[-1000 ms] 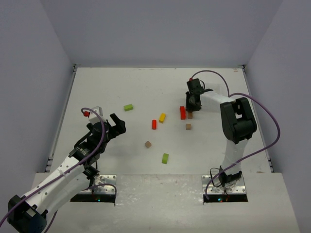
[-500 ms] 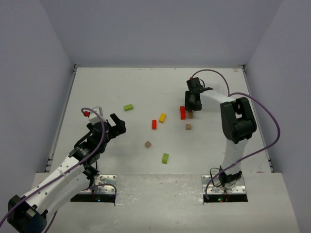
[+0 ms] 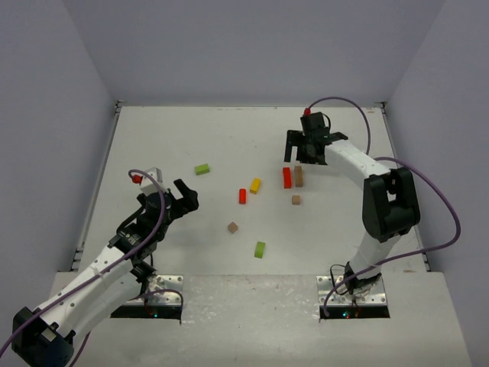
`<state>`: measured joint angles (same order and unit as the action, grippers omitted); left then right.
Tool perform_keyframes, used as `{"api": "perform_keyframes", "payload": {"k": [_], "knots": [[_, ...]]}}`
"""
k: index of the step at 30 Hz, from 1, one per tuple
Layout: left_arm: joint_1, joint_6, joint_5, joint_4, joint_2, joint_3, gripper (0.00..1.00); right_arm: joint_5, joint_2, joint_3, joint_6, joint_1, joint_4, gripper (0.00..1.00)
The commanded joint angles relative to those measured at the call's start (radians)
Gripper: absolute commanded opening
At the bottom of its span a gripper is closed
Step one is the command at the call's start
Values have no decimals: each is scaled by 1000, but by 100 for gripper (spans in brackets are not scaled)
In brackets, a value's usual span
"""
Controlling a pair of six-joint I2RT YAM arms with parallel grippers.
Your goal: Build the wood block tower
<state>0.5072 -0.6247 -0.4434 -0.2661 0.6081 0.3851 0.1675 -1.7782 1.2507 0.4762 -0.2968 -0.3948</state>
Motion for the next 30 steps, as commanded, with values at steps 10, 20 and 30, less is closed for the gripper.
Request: {"api": "perform_keyframes", "payload": {"k": [10, 20, 30], "knots": [[-7, 11, 6, 38, -25, -5, 100, 42, -110, 55, -4, -55, -43, 99], [-7, 13, 1, 41, -24, -5, 100, 73, -204, 81, -4, -64, -42, 99], [-7, 13, -3, 39, -27, -8, 100, 73, -244, 94, -11, -62, -23, 93]]}}
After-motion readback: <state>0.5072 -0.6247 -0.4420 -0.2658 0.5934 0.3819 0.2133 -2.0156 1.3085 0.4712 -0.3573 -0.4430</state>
